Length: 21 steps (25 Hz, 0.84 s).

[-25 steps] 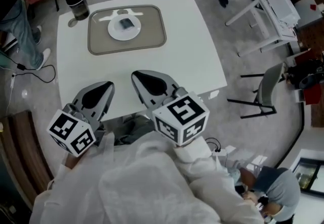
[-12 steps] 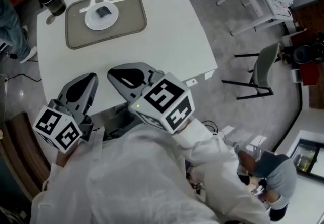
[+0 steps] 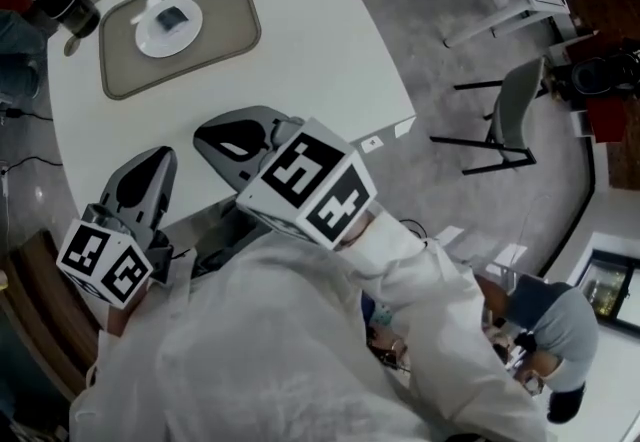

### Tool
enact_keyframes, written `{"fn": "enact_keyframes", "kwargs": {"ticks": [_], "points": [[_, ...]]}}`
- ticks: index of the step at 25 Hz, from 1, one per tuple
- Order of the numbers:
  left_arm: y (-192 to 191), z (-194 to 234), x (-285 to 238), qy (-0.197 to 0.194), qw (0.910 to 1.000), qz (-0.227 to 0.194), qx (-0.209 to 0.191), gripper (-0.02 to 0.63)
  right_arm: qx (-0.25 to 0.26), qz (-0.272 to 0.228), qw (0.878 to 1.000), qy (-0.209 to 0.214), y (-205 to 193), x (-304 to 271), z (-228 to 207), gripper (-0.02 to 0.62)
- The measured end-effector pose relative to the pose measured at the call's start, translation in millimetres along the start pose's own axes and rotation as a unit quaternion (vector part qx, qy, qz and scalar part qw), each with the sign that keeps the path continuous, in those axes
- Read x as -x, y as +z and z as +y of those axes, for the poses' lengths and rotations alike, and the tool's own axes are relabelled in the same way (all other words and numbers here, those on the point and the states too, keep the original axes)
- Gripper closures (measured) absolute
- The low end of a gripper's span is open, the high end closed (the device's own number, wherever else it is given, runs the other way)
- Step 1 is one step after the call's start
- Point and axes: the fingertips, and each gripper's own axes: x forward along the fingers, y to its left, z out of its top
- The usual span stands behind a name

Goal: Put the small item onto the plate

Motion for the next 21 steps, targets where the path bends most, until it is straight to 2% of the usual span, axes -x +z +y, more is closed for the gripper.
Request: {"fn": "enact_keyframes", "kwargs": {"ticks": [6, 21], "points": [[-4, -1, 2, 0.008, 0.9999, 0.008, 0.004, 0.595, 0.002, 0.025, 1.0, 0.002, -13, -3, 3, 0.581], [-16, -11, -1, 0.006, 0.9998, 0.021, -0.003, 0.595, -0.003, 0.022, 1.0, -0.007, -22, 5, 6, 0.581]]}}
